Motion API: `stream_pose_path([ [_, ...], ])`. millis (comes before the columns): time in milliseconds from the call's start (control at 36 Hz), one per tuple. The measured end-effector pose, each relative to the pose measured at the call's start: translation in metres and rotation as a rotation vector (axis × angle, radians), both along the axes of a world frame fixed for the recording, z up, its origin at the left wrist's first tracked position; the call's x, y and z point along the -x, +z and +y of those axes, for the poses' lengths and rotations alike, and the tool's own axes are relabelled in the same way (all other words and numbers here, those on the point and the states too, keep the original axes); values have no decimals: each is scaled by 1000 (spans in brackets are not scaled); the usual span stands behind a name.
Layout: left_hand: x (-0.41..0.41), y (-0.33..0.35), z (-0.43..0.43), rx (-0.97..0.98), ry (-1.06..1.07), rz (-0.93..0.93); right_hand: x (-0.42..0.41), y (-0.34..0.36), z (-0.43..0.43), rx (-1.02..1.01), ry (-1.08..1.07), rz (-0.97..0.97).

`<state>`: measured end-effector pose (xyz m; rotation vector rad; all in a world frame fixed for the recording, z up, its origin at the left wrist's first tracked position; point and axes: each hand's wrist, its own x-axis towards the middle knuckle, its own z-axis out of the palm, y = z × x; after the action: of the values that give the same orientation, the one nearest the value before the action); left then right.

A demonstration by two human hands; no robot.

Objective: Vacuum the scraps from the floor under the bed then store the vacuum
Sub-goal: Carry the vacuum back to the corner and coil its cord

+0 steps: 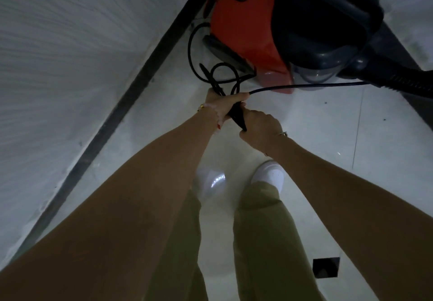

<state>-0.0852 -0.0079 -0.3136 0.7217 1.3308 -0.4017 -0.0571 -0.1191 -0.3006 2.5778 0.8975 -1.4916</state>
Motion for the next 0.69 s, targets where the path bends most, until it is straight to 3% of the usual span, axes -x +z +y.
stream_pose_path([
  [139, 7, -31, -1, 42, -43, 21, 6, -31, -4, 50, -14, -69],
  [250, 3, -43, -2, 25, -279, 63, 6, -52, -5, 55, -26, -115],
  [417, 0, -48, 11, -58, -442, 100, -1, -67, 9, 123, 132, -283],
  [528, -9, -48, 25, -105, -377, 66, -3, -73, 17, 142, 175, -393],
  [695, -14, -50, 30, -63, -85, 59, -8, -82, 25, 71, -35, -324],
])
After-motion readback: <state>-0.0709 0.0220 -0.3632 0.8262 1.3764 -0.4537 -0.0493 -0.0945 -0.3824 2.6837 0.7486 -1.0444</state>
